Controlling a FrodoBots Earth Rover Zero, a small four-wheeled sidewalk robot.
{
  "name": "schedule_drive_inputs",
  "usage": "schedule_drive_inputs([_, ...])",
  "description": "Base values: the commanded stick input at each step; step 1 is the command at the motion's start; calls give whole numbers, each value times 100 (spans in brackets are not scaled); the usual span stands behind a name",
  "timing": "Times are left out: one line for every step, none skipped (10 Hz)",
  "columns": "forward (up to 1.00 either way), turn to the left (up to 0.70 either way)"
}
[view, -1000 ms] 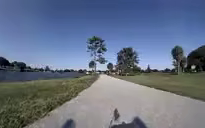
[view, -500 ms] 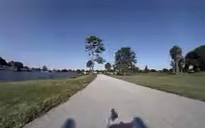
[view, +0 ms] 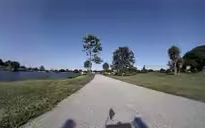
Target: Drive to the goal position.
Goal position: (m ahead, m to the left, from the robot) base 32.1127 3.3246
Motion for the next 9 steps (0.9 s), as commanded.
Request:
schedule_drive_inputs([85, 0])
schedule_drive_inputs([85, 0])
schedule_drive_inputs([85, 0])
schedule_drive_inputs([85, 0])
schedule_drive_inputs([85, 0])
schedule_drive_inputs([85, 0])
schedule_drive_inputs([85, 7])
schedule_drive_inputs([85, 22])
schedule_drive_inputs([85, 34])
